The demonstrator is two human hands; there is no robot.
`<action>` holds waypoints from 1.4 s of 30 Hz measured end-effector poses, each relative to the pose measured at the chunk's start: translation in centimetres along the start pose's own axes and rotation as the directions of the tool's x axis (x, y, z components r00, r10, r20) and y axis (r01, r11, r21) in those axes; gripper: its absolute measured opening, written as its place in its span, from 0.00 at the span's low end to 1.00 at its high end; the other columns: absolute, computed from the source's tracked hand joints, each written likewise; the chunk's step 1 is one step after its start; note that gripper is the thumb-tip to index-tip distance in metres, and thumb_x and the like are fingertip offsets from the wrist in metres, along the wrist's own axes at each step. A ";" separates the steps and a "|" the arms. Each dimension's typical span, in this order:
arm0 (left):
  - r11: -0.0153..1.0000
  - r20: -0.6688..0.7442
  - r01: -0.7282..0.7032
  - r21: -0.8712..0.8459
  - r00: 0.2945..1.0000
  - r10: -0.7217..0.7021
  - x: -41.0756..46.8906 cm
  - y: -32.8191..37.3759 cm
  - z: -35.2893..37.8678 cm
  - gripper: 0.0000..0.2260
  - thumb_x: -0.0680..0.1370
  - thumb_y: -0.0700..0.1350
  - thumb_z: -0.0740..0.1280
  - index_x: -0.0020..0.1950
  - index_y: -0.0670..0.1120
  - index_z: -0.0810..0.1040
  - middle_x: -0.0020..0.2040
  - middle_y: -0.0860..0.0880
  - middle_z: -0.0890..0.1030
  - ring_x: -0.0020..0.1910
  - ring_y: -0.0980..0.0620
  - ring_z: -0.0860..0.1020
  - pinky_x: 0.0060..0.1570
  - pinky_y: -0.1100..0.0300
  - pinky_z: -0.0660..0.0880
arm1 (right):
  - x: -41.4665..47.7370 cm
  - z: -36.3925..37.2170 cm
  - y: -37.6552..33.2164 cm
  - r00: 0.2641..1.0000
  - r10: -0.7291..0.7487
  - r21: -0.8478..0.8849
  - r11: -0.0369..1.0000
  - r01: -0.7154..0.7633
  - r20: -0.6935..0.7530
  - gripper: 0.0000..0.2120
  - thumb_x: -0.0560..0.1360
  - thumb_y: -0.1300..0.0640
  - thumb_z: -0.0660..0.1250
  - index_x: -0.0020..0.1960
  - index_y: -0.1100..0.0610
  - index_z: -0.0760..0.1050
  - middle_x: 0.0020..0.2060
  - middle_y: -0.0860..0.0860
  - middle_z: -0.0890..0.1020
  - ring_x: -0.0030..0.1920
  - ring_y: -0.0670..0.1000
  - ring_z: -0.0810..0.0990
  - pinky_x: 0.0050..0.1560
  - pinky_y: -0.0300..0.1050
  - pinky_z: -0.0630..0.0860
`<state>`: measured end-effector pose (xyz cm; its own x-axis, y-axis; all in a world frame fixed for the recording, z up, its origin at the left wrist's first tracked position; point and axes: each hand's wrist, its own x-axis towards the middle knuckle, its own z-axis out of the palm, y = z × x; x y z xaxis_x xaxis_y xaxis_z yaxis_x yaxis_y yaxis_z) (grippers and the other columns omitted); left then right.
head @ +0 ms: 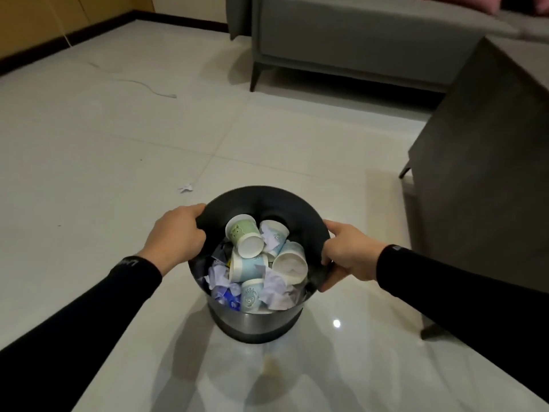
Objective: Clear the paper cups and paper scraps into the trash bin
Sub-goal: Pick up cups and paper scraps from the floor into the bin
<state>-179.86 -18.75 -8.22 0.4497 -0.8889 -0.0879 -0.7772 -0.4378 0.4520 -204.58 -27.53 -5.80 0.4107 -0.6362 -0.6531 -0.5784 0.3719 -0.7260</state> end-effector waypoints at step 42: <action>0.897 0.051 0.149 -0.417 0.989 -0.141 10.0 -6.2 -1.7 0.06 0.73 0.45 0.64 0.41 0.50 0.81 0.41 0.54 0.83 0.40 0.56 0.81 0.34 0.63 0.74 | 8.3 2.6 -9.0 0.752 -0.345 -0.671 0.342 0.659 0.563 0.12 0.69 0.51 0.72 0.53 0.45 0.80 0.38 0.40 0.82 0.42 0.40 0.80 0.48 0.37 0.76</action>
<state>-169.76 -24.70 -10.37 0.5318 -0.8239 -0.1960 -0.4463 -0.4693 0.7620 -194.11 -34.39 -5.30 0.9045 -0.2260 -0.3618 -0.3997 -0.7452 -0.5337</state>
